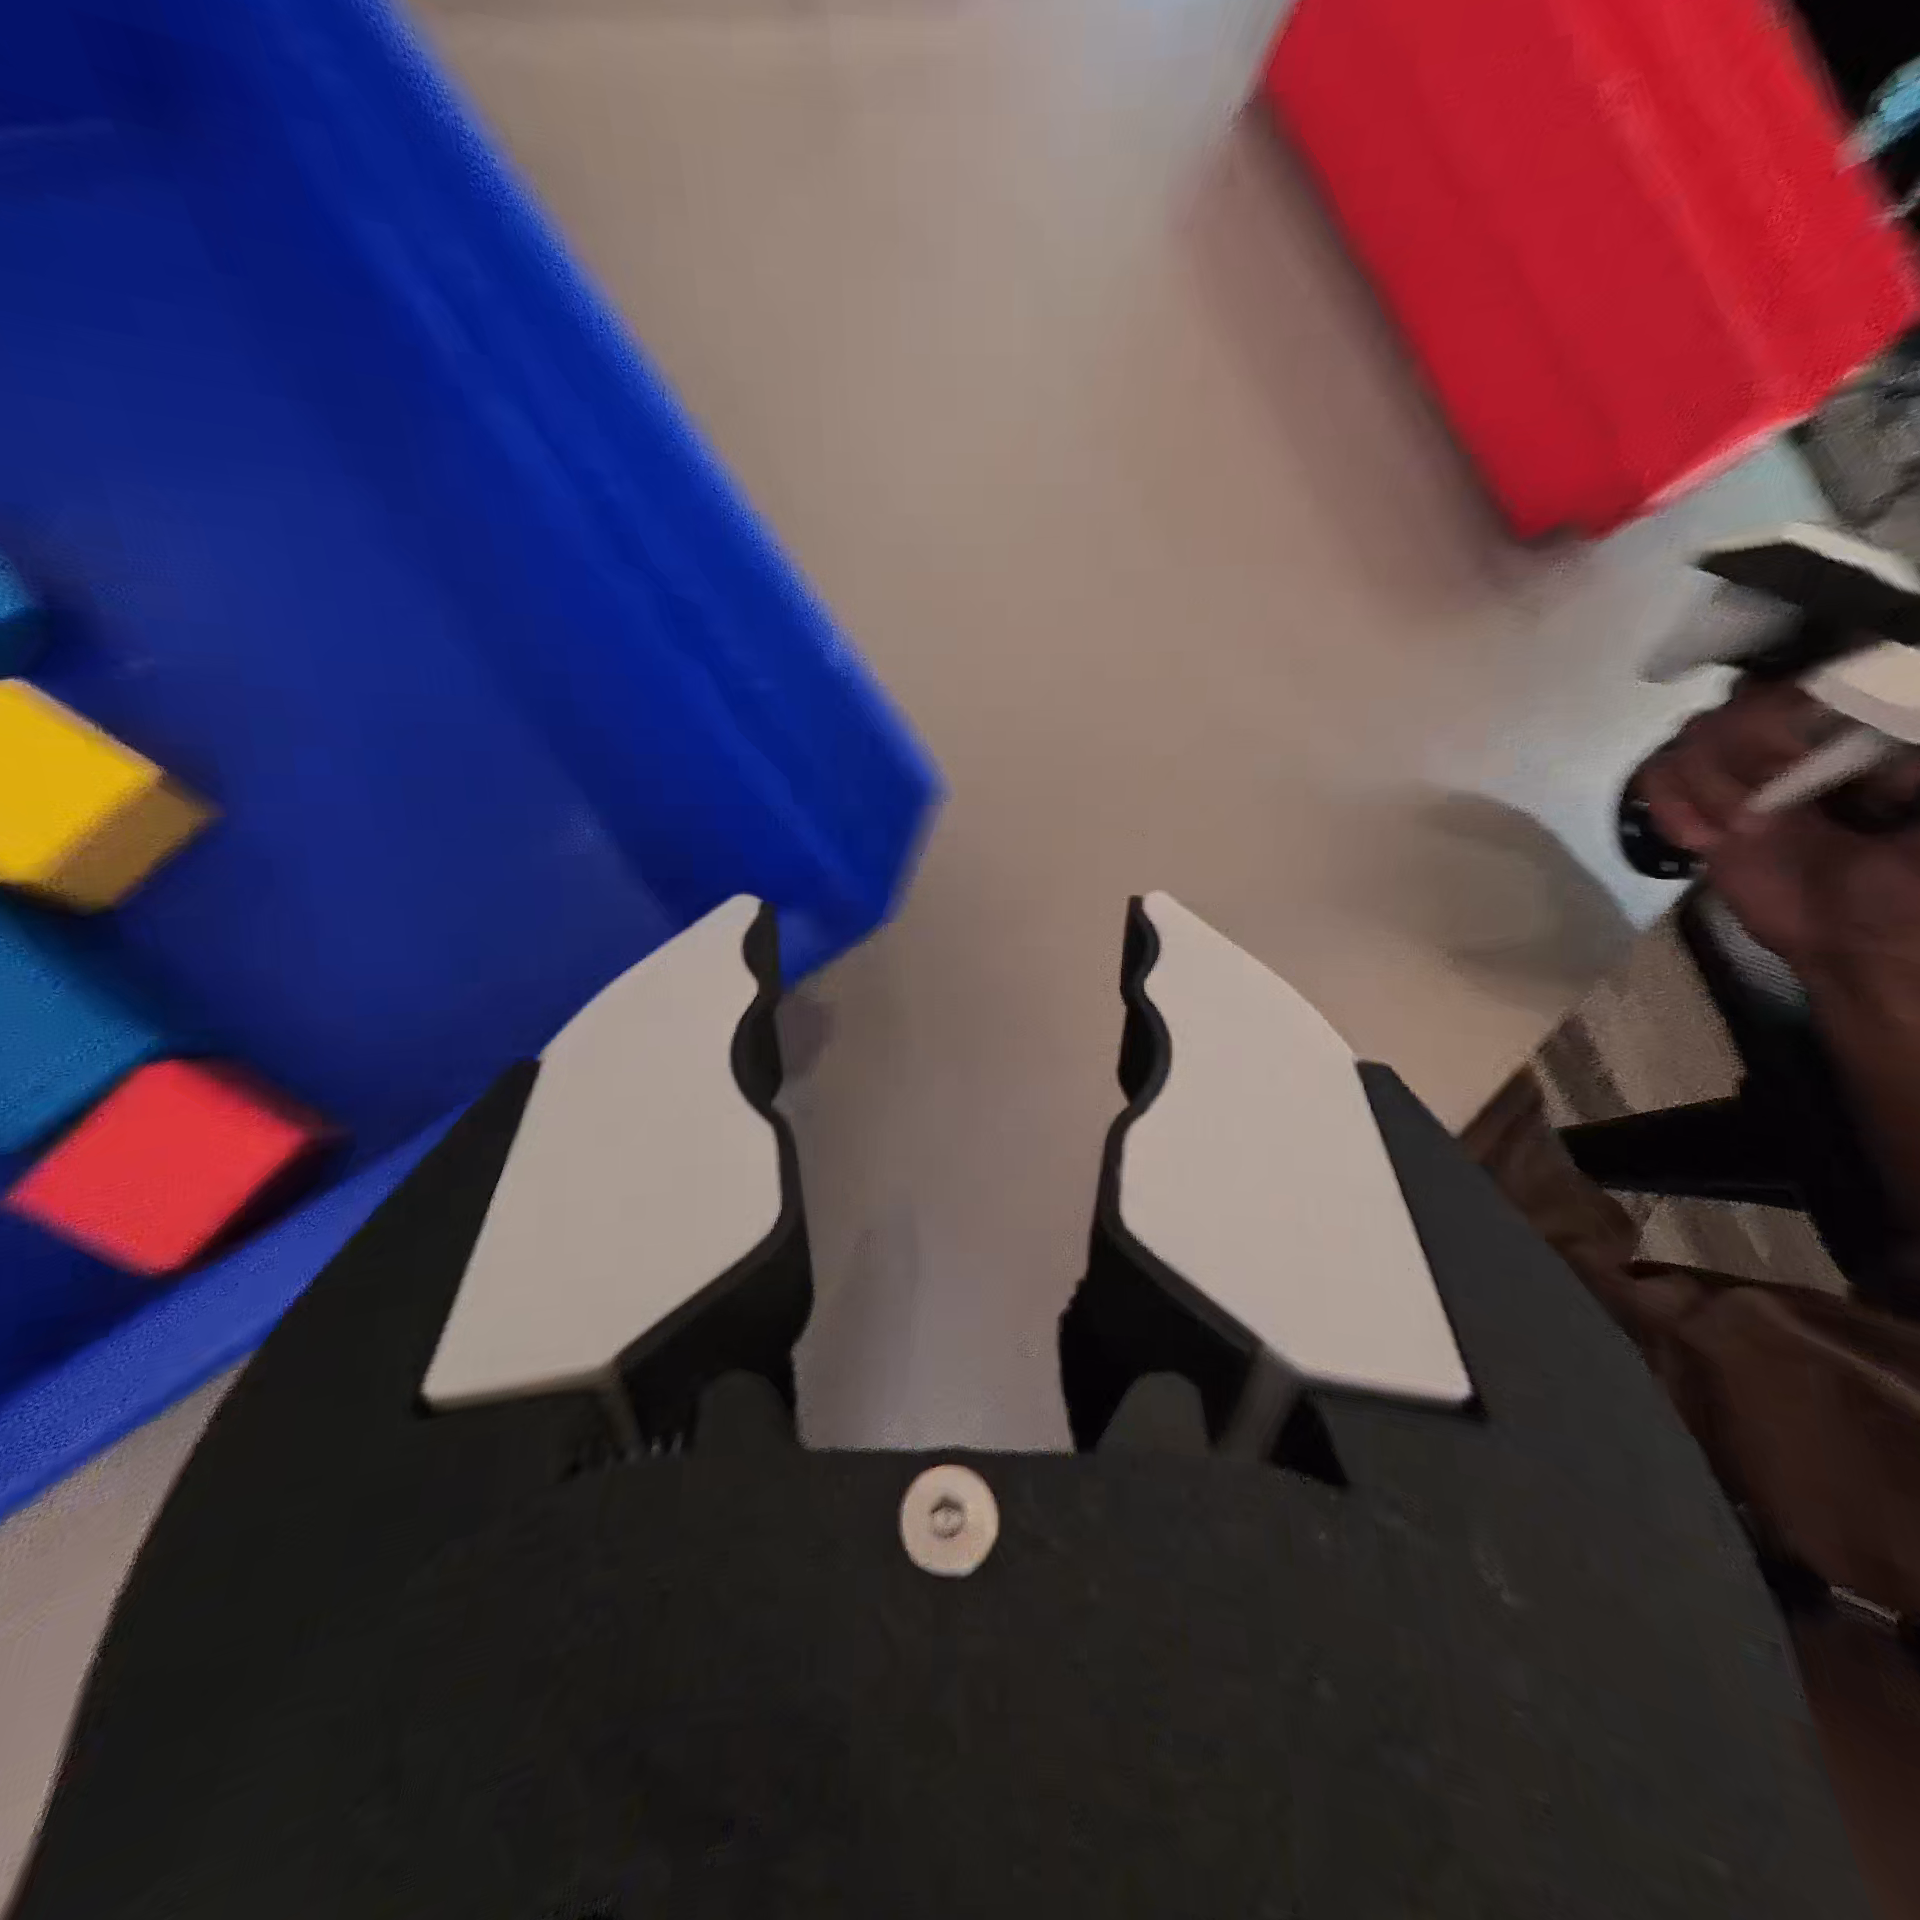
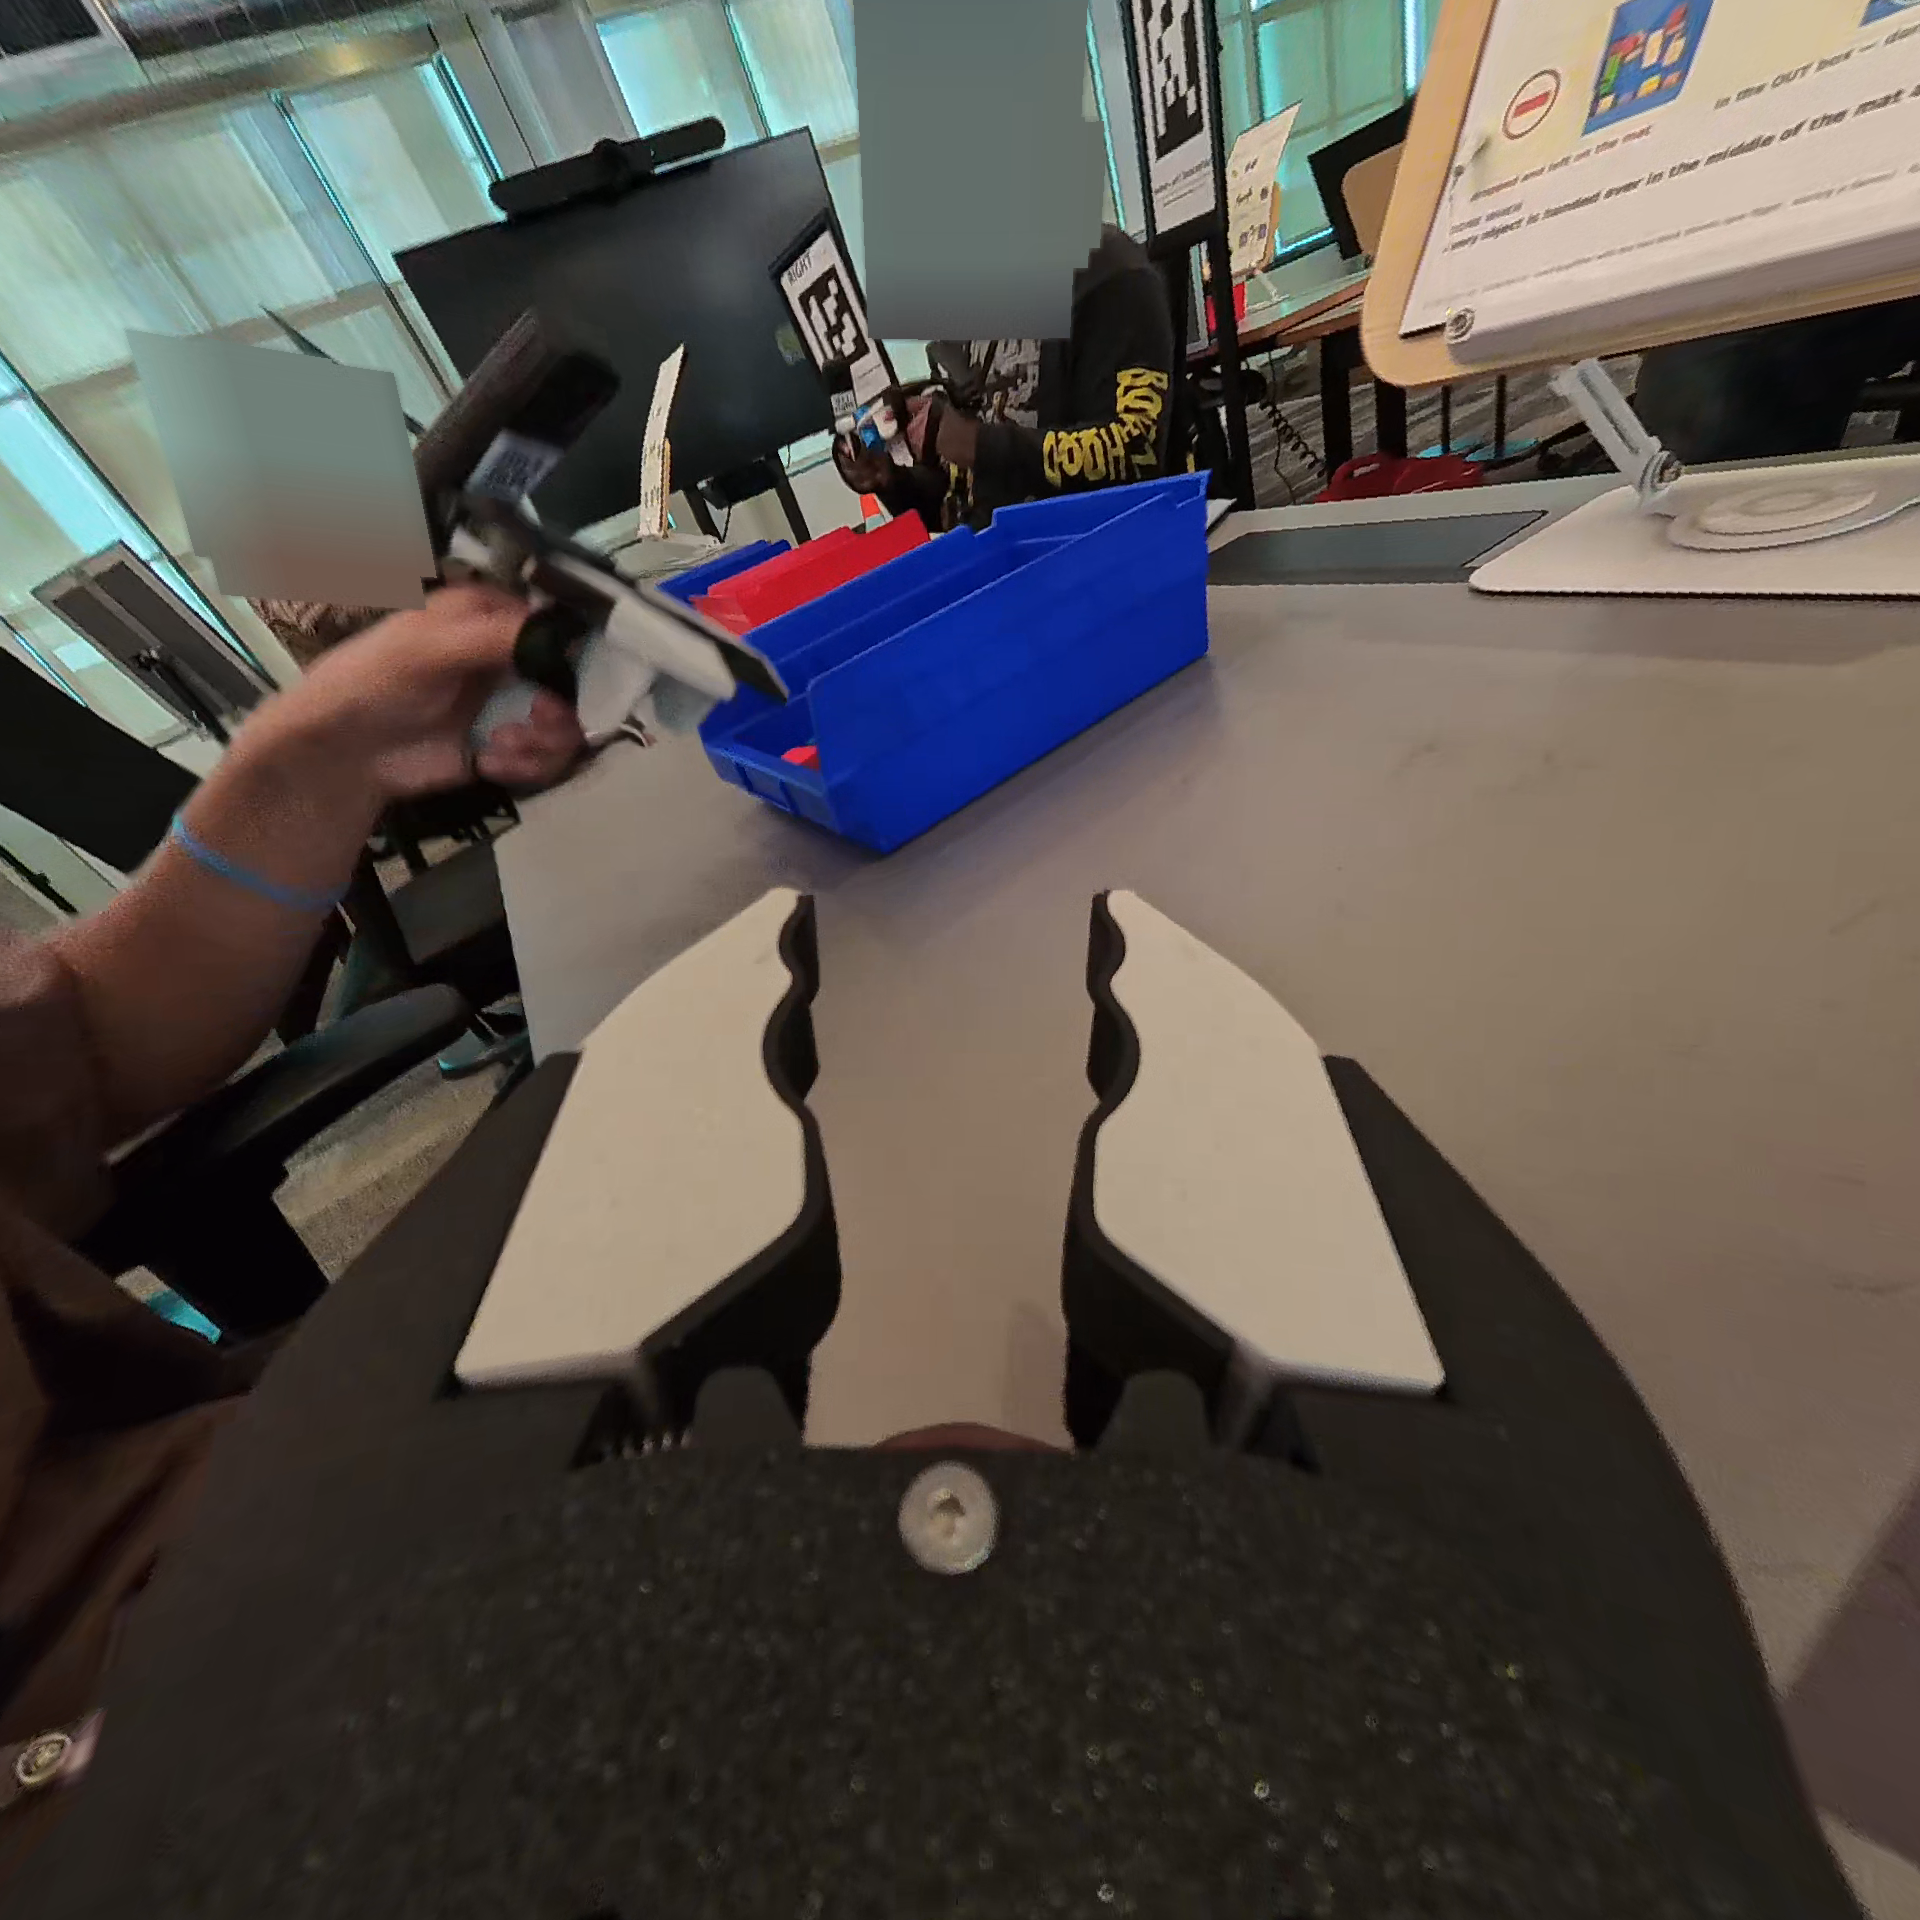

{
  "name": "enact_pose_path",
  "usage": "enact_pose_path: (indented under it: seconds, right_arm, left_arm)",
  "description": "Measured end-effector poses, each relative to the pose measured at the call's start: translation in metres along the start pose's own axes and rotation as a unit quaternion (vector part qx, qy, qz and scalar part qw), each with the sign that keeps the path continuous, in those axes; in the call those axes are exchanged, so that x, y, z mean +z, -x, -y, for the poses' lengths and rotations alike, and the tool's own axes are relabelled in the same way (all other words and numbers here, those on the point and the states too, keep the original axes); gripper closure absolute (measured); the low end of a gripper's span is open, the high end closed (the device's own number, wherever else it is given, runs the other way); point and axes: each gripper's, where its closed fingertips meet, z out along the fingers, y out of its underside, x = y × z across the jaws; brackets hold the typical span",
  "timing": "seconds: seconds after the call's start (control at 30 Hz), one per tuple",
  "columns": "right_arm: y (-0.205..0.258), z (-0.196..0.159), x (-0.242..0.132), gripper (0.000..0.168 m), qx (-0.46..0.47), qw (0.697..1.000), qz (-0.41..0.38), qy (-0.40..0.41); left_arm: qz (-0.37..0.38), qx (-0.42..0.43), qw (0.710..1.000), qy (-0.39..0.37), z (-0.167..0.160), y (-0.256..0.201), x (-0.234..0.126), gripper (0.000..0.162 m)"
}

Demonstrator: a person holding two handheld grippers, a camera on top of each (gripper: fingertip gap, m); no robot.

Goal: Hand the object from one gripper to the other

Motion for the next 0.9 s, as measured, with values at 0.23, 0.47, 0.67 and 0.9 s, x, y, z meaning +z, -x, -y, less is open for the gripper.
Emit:
enact_pose_path:
  seconds: [0.23,0.47,0.67,0.9]
  right_arm:
    - [0.011,-0.017,0.011,0.119,-0.052,0.998,0.014,0.045]
    - [0.01,-0.028,0.014,0.119,-0.054,0.996,0.021,0.068]
    - [0.005,-0.03,0.013,0.119,-0.056,0.996,0.014,0.074]
    - [0.003,-0.033,0.015,0.119,-0.034,0.996,0.021,0.077]
  left_arm:
    - [0.133,0.187,0.956,0.183,0.06,0.125,0.006,0.101]
    - [0.111,0.316,0.878,0.341,0.06,0.187,0.033,0.102]
    - [0.106,0.371,0.827,0.409,0.043,0.213,0.042,0.104]
    - [0.101,0.388,0.793,0.458,0.028,0.225,0.053,0.128]
